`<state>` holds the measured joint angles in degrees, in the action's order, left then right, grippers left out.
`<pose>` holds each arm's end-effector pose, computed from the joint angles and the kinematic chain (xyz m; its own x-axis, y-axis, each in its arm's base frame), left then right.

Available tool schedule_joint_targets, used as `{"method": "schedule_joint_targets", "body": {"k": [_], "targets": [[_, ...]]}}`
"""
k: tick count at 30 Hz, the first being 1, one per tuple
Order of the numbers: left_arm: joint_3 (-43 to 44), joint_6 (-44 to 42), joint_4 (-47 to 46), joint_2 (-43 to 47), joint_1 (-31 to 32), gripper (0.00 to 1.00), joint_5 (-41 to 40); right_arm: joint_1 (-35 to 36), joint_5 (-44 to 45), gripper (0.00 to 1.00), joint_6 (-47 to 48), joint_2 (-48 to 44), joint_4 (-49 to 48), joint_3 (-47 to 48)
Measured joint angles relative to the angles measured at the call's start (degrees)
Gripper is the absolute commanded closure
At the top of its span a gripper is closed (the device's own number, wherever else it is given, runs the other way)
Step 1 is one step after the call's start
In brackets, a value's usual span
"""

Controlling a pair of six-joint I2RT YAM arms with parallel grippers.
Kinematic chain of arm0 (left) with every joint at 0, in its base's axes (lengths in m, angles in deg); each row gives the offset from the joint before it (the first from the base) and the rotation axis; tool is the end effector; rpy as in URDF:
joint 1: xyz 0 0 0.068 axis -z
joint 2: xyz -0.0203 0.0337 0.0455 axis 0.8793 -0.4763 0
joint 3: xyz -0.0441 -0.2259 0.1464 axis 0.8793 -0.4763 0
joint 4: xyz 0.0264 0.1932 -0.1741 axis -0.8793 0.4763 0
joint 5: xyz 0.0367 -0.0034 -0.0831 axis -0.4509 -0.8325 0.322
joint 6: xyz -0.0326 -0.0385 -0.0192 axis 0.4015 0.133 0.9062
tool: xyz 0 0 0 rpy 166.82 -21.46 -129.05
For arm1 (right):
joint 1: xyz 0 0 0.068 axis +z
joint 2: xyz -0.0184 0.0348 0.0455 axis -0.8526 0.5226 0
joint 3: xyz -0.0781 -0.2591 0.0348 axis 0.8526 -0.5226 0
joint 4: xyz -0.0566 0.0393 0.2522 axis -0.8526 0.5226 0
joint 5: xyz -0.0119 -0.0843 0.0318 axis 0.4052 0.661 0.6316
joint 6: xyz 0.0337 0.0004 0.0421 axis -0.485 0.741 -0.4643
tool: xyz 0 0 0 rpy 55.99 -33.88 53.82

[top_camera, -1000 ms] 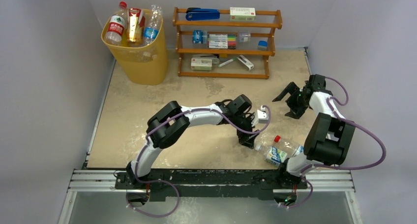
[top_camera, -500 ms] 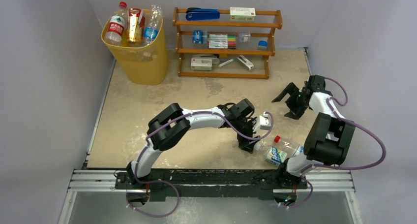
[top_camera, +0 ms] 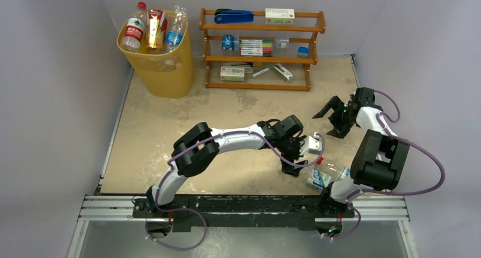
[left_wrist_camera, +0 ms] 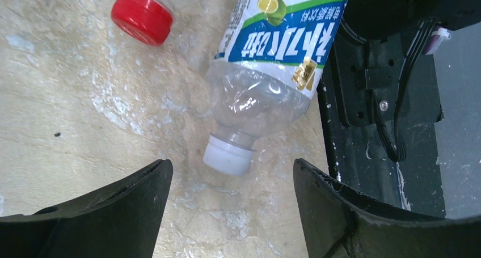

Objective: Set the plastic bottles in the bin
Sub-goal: Pick up the plastic bottle at the center of the board.

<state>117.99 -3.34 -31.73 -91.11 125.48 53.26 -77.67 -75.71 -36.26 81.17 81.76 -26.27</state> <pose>0.1910 -0.4384 0.1786 -0.1181 0.6732 -0.7300 0.9445 -0.1510 -0.2919 0.2945 -0.0881 0.2055 -0.6492 0.7115 -0.2689 0.5130 0.6706 0.5359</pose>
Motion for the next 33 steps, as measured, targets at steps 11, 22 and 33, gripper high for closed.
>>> {"method": "schedule_joint_targets", "body": {"k": [11, 22, 33], "targets": [[4.4, -3.0, 4.2, -3.1, 1.8, 0.22, -2.1, 0.0, -1.0, 0.02, 0.0, 0.1, -0.3, -0.5], [5.1, -3.7, 5.1, -4.7, 2.2, 0.28, -2.3, 0.0, -1.1, 0.02, 0.0, 0.2, -0.9, -0.7], [6.6, -3.3, 4.1, -5.4, 2.4, 0.42, -2.0, 0.0, -1.1, 0.02, 0.1, 0.2, -0.9, -0.7]]}}
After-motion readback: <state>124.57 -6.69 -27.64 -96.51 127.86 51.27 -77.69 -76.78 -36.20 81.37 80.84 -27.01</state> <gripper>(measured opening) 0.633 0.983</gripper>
